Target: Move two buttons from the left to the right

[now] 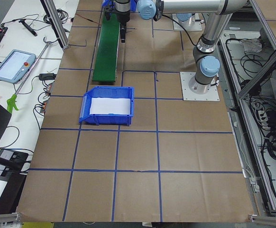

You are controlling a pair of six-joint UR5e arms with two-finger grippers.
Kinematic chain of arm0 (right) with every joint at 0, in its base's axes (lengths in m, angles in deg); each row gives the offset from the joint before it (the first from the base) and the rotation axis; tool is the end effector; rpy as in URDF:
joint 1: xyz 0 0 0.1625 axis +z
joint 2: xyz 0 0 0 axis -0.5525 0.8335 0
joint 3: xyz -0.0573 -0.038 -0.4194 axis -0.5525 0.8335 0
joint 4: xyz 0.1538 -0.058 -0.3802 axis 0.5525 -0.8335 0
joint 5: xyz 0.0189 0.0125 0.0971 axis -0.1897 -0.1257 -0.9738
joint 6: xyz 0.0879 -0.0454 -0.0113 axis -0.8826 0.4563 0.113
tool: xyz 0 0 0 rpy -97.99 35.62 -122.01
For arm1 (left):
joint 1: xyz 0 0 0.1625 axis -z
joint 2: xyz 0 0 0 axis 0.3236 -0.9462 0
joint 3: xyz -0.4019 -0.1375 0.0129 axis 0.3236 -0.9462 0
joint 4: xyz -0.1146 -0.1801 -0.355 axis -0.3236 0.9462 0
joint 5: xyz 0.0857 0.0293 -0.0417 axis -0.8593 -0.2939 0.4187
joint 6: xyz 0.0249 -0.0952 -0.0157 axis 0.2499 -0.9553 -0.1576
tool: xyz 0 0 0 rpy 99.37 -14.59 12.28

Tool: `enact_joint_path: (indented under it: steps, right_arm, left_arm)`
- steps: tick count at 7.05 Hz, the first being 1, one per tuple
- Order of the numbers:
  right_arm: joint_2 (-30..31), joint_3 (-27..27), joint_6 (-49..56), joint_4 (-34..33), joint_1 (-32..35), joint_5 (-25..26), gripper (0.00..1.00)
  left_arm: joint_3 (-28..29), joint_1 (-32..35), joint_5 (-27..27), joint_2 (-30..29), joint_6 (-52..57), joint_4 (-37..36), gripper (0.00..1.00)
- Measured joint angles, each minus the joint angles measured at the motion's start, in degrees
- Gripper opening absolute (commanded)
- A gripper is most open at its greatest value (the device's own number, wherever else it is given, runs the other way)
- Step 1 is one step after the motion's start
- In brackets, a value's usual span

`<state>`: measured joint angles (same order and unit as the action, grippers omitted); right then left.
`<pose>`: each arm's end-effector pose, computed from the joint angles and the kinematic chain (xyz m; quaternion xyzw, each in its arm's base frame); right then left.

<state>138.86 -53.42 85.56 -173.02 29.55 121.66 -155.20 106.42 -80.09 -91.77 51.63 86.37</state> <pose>-0.1999 -0.6813 0.3008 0.0982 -0.9949 0.0030 0.0214 -0.1108 -0.5261 0.4759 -0.0084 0.9998 -0.0166 0.0013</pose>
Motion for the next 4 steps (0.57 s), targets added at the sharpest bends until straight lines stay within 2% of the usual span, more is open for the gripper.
enact_joint_path:
  steps: [1, 3, 4]
  right_arm:
    - [2.1, 2.0, 0.0, 0.1, 0.6, -2.2, 1.00]
    - [8.2, 2.8, 0.1, 1.3, 2.5, -11.4, 1.00]
    - [11.3, 2.3, -1.7, 3.8, 4.4, -13.0, 1.00]
  left_arm:
    - [0.0, 0.0, 0.0, 0.0, 0.0, 0.0, 1.00]
    - [0.0, 0.0, 0.0, 0.0, 0.0, 0.0, 1.00]
    - [0.0, 0.0, 0.0, 0.0, 0.0, 0.0, 1.00]
